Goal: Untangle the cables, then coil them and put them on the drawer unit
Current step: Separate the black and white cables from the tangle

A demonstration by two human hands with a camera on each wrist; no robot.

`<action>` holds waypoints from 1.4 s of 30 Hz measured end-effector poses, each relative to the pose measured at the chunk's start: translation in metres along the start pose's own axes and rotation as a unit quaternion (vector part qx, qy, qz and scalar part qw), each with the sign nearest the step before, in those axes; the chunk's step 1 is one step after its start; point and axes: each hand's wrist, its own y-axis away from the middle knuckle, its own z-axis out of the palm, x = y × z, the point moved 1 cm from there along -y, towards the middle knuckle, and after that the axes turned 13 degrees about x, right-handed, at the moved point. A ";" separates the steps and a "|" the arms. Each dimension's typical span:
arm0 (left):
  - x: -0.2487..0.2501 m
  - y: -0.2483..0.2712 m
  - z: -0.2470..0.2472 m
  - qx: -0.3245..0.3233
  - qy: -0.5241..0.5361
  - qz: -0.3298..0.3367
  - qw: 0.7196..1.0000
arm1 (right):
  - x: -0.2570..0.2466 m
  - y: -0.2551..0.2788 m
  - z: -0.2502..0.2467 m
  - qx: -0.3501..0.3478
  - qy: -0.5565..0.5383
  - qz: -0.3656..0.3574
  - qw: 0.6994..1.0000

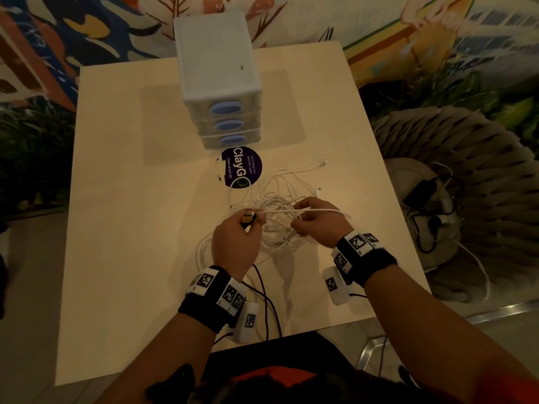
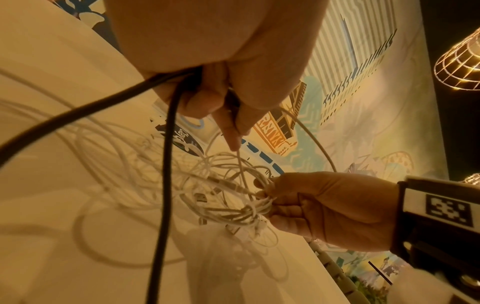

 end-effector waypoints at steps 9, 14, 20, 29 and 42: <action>0.003 0.001 0.002 -0.079 0.050 0.024 0.995 | 0.001 0.000 -0.004 -0.060 -0.096 0.044 0.993; -0.002 -0.006 0.008 -0.149 -0.013 0.000 0.989 | -0.001 0.003 -0.001 -0.065 -0.106 0.027 0.992; 0.003 0.001 0.013 -0.285 0.005 0.012 0.958 | -0.005 0.004 0.003 -0.073 -0.092 0.002 0.993; -0.007 -0.001 0.016 -0.251 -0.009 0.027 0.968 | 0.000 0.007 -0.006 -0.119 -0.079 -0.014 0.990; 0.003 -0.004 0.012 -0.192 -0.049 0.012 0.980 | 0.001 0.031 -0.020 -0.171 -0.093 -0.027 0.980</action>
